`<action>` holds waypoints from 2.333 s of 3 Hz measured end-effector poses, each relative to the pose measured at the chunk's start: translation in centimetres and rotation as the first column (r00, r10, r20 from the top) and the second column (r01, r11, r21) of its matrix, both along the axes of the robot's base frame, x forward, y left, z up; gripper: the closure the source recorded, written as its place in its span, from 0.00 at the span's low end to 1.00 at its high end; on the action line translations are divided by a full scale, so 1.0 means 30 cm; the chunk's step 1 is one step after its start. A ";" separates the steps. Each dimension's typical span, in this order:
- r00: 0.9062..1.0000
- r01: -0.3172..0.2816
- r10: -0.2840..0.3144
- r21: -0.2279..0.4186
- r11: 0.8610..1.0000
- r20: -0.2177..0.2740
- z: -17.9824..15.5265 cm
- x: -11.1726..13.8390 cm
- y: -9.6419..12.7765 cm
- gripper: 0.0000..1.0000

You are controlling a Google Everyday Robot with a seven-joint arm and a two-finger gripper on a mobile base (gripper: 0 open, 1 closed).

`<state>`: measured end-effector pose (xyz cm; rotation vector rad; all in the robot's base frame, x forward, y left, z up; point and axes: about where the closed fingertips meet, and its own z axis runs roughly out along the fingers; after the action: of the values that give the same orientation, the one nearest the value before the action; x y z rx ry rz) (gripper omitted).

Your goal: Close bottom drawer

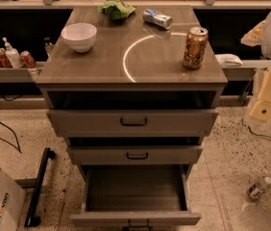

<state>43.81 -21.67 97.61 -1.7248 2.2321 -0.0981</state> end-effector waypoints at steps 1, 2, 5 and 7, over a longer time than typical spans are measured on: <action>1.000 0.000 0.000 0.000 1.000 0.000 0.000 0.000 0.000 0.00; 1.000 0.000 0.000 0.000 1.000 0.010 0.008 0.001 0.002 0.15; 0.992 -0.095 0.103 0.111 0.989 -0.069 -0.321 -0.168 0.132 0.86; 0.993 -0.091 0.099 0.107 0.990 -0.069 -0.343 -0.167 0.131 1.00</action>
Offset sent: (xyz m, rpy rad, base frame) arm 0.0000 0.0000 0.0000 0.0000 0.0000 0.0000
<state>38.79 -17.74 87.34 -1.8021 2.1606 0.1041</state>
